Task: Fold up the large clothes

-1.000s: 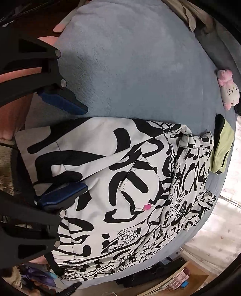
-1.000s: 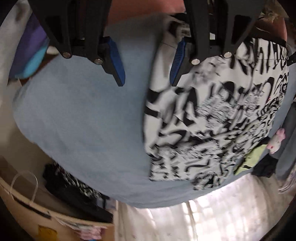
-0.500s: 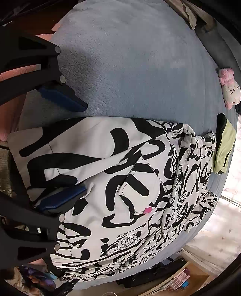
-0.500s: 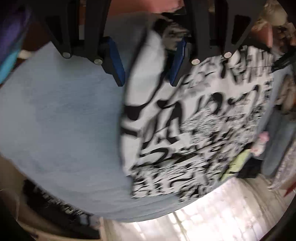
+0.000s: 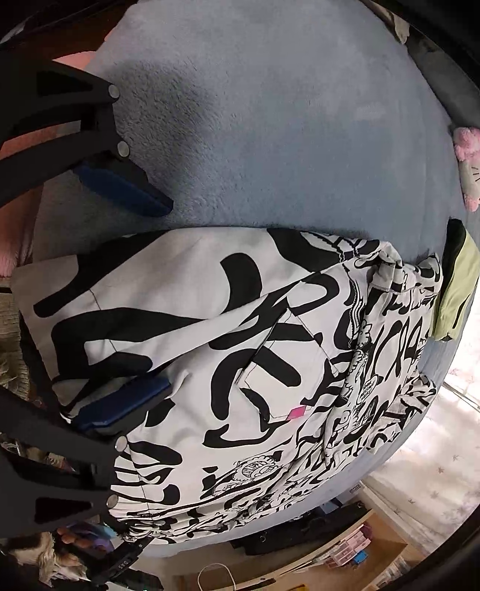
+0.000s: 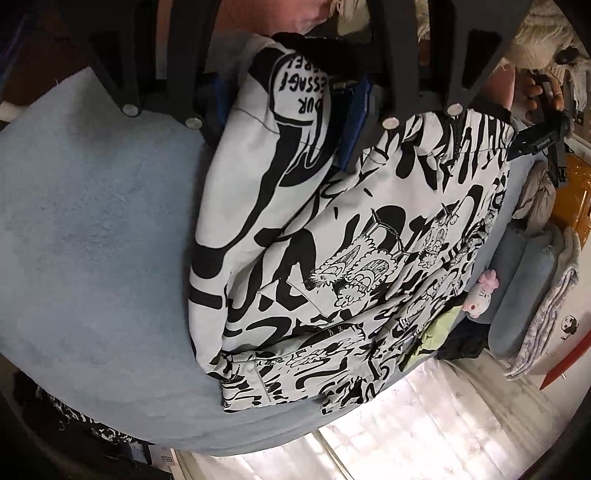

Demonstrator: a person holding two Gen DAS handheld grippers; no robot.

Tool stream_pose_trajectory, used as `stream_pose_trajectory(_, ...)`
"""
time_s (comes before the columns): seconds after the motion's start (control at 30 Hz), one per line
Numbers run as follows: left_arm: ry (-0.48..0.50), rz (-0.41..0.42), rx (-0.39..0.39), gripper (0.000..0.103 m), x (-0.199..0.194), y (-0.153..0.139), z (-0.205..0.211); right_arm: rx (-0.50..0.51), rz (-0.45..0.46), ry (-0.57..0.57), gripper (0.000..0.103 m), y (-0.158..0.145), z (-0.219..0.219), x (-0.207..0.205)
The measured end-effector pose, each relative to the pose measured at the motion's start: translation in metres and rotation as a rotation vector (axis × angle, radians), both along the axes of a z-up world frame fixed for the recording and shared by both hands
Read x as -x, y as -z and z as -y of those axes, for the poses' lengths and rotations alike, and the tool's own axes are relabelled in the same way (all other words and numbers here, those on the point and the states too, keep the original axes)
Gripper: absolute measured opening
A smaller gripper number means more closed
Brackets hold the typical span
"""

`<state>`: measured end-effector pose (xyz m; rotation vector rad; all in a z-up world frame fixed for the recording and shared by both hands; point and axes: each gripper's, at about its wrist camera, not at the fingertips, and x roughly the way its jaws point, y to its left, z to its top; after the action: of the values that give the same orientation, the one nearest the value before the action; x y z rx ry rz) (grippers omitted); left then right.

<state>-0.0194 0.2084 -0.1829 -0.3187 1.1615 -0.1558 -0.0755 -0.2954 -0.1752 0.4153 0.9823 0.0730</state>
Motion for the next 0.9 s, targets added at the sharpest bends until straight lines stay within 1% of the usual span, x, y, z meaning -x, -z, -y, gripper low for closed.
stream_pose_trajectory(0.1, 0.012, 0.012, -0.004, 0.094, -0.001, 0.004, 0.002, 0.009, -0.004, 0.004, 0.052, 0.002, -0.001, -0.001)
stream_pose_trajectory(0.27, 0.013, 0.039, -0.012, 0.102, -0.004, 0.011, 0.009, 0.044, 0.010, 0.018, 0.047, 0.004, -0.004, -0.002)
stream_pose_trajectory(0.37, 0.014, 0.040, -0.041, 0.102, -0.005, 0.012, 0.013, 0.073, 0.017, 0.013, 0.042, 0.003, -0.008, -0.003)
stream_pose_trajectory(0.43, 0.023, 0.036, -0.043, 0.100, -0.005, 0.010, 0.013, 0.082, 0.022, 0.010, 0.038, 0.003, -0.010, -0.004)
stream_pose_trajectory(0.5, 0.027, 0.034, -0.033, 0.094, -0.004, 0.009, 0.013, 0.086, 0.025, 0.012, 0.033, 0.003, -0.011, -0.006)
stream_pose_trajectory(0.53, 0.029, 0.033, -0.033, 0.091, -0.003, 0.008, 0.013, 0.086, 0.027, 0.017, 0.028, 0.003, -0.011, -0.007)
stream_pose_trajectory(0.57, 0.036, 0.028, -0.039, 0.085, -0.002, 0.007, 0.016, 0.087, 0.029, 0.023, 0.023, 0.002, -0.011, -0.007)
stream_pose_trajectory(0.6, 0.044, 0.029, -0.040, 0.077, -0.001, 0.005, 0.018, 0.089, 0.031, 0.029, 0.020, 0.002, -0.011, -0.008)
stream_pose_trajectory(0.63, 0.049, 0.028, -0.037, 0.074, -0.001, 0.004, 0.020, 0.089, 0.031, 0.034, 0.018, 0.001, -0.012, -0.009)
stream_pose_trajectory(0.7, 0.064, 0.025, -0.051, 0.061, -0.001, 0.000, 0.025, 0.095, 0.034, 0.040, 0.016, -0.001, -0.014, -0.010)
stream_pose_trajectory(0.73, 0.082, 0.023, -0.063, 0.056, -0.001, -0.002, 0.028, 0.105, 0.039, 0.039, 0.016, -0.003, -0.016, -0.010)
stream_pose_trajectory(0.8, 0.098, 0.012, -0.060, 0.037, -0.003, -0.005, 0.031, 0.114, 0.046, 0.037, 0.015, -0.006, -0.017, -0.011)
stream_pose_trajectory(0.83, 0.104, 0.011, -0.057, 0.032, -0.005, -0.008, 0.034, 0.110, 0.048, 0.039, 0.015, -0.007, -0.017, -0.011)
stream_pose_trajectory(0.9, 0.103, 0.014, -0.062, 0.017, -0.007, -0.011, 0.036, 0.100, 0.056, 0.049, 0.014, -0.011, -0.015, -0.011)
